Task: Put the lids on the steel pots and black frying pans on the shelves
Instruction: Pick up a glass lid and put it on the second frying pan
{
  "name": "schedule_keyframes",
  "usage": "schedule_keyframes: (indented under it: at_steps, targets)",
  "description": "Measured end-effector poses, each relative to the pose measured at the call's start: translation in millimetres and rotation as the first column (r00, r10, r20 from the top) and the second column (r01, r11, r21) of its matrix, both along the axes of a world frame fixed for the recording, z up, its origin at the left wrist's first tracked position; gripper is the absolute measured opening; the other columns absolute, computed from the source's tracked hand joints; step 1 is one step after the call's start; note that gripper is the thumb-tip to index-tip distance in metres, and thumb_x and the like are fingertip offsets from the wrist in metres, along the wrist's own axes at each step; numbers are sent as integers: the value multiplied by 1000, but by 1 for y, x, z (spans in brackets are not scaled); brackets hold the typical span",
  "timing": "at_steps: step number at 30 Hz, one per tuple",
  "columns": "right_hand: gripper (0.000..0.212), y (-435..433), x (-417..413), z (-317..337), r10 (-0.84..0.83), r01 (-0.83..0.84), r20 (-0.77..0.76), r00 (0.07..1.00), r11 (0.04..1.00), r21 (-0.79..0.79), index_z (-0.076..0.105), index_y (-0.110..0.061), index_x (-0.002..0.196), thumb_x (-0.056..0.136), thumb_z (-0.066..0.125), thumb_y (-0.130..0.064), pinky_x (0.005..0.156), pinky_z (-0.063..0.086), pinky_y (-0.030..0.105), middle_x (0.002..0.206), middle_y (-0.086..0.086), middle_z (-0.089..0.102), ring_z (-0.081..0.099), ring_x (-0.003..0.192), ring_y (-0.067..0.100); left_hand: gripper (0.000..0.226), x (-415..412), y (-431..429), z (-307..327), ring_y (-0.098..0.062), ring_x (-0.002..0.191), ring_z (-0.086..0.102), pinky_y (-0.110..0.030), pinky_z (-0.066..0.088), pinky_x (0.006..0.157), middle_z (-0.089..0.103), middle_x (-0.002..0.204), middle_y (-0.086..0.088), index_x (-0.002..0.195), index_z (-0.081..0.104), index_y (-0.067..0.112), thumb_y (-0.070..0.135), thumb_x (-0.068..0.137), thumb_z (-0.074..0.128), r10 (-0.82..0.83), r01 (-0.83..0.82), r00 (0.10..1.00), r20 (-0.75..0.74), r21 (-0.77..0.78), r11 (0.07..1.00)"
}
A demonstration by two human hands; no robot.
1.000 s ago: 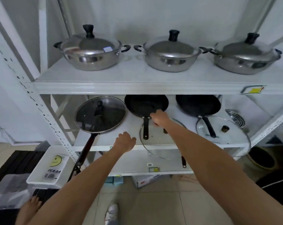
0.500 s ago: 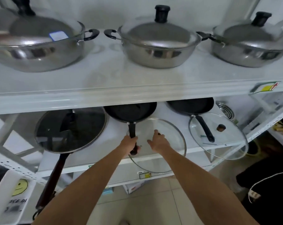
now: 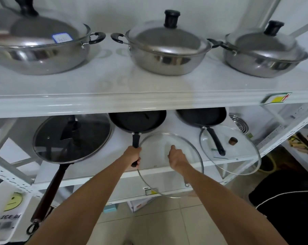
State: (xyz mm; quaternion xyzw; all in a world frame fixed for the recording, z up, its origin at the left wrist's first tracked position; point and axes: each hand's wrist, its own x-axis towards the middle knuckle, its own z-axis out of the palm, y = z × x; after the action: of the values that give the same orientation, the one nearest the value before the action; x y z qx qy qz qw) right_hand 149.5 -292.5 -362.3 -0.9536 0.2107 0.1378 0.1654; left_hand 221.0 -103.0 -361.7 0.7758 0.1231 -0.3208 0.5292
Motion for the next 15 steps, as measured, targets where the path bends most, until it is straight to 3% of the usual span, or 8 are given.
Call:
schedule_keyframes:
  at_steps: [4,9,15]
  targets:
    - [43,-12,-29,23,-7,6,22,1000,1000,26,32,-5,142,102,43,-19,83,49,40,124,22,57,62,108,37,30,1,7,6,-20,41,43,-29,41,46,44,53,-7,83,46,6,29,100,50,7,-7,1000,17,13,1000]
    - [19,-23,-62,54,10,-20,112,994,996,89,39,-9,117,104,41,-22,71,49,37,95,11,57,59,80,25,35,-2,22,8,-20,40,39,-27,37,40,40,54,-6,75,41,9,30,100,54,34,-34,999,5,-33,999]
    - [15,-28,-67,91,59,-88,233,971,989,116,41,-13,108,104,43,-27,60,46,32,91,10,62,60,72,20,34,-36,15,18,-18,35,37,-24,34,37,40,47,-7,73,42,8,23,102,48,14,-10,999,43,-88,996]
